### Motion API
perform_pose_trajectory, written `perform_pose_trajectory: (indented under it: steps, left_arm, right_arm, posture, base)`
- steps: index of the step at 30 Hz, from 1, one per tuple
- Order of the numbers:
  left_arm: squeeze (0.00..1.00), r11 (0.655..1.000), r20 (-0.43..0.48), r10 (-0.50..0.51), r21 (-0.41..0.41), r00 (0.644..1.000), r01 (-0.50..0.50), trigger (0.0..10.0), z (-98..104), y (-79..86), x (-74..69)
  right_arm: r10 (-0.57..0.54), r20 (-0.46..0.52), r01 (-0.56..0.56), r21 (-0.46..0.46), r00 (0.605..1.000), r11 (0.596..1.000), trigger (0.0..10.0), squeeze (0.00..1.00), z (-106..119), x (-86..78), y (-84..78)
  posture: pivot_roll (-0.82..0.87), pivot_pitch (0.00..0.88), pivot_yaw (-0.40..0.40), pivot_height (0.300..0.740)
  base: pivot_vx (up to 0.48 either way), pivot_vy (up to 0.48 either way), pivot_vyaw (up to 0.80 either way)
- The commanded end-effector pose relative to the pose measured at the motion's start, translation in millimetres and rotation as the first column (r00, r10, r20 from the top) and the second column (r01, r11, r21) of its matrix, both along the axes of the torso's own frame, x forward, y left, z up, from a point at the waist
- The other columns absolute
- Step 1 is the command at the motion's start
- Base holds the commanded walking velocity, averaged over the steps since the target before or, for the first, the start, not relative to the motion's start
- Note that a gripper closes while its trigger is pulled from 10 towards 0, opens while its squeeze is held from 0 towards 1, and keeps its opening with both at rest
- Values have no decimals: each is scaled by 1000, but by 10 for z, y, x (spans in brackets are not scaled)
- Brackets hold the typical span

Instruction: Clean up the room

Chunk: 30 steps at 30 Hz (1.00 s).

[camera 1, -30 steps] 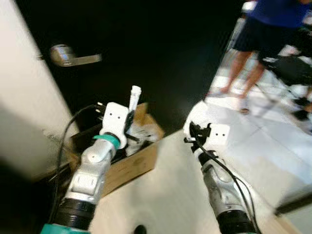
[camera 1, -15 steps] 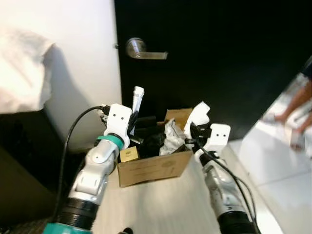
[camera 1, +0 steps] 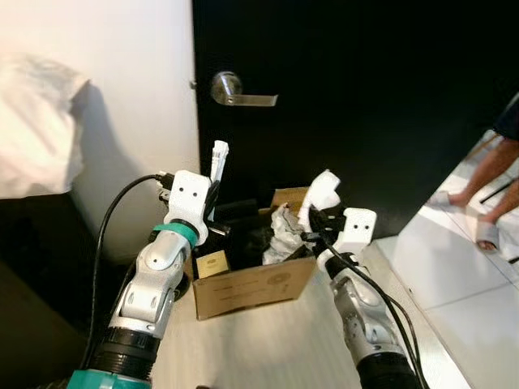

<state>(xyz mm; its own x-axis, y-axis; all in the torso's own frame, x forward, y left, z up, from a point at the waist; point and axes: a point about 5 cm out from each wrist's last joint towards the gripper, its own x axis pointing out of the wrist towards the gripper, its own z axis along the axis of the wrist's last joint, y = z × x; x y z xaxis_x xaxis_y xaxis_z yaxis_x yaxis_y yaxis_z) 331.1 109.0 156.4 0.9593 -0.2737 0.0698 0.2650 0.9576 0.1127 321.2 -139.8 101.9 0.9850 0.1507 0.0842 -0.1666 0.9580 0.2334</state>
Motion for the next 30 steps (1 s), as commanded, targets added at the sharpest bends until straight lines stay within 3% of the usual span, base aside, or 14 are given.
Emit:
perform_pose_trajectory:
  steps: [1,19,23,26,27,29,30]
  left_arm:
    - [0,1000,-1,-18,6,1000,18,10000,-14,-42,-6]
    - [0,1000,-2,-18,9,1000,18,10000,-32,-41,-13]
    - [0,999,-35,-28,23,999,29,10000,-96,-36,-12]
    - [0,986,-83,-99,124,992,109,10000,-263,-74,-63]
    - [0,986,-83,-99,124,992,109,10000,-263,-74,-63]
    - [0,924,-199,-155,317,968,214,10000,-619,-90,-162]
    - [0,889,-274,-171,372,946,269,10000,-798,-83,-224]
  right_arm:
    - [-17,-14,17,6,1000,1000,10000,0,-38,-14,-28]
    - [-10,-27,10,0,1000,1000,10000,0,-72,-28,-20]
    - [-7,-31,7,-2,999,1000,10000,0,-81,-24,-20]
    - [0,-57,-1,-12,998,1000,10000,0,-138,-37,-27]
    - [0,-57,-1,-12,998,1000,10000,0,-138,-37,-27]
    - [13,-112,-18,-43,994,999,10000,0,-286,-88,-50]
    - [16,-148,-26,-64,989,998,10000,0,-383,-128,-75]
  posture:
    - [45,0,12,740]
    - [50,0,9,740]
    - [50,0,7,740]
    - [51,0,7,740]
    - [51,0,7,740]
    - [47,0,7,740]
    - [47,0,7,740]
  base:
    - [424,0,0]
    - [415,0,0]
    - [169,0,0]
    - [0,0,0]
    - [0,0,0]
    - [0,0,0]
    - [0,0,0]
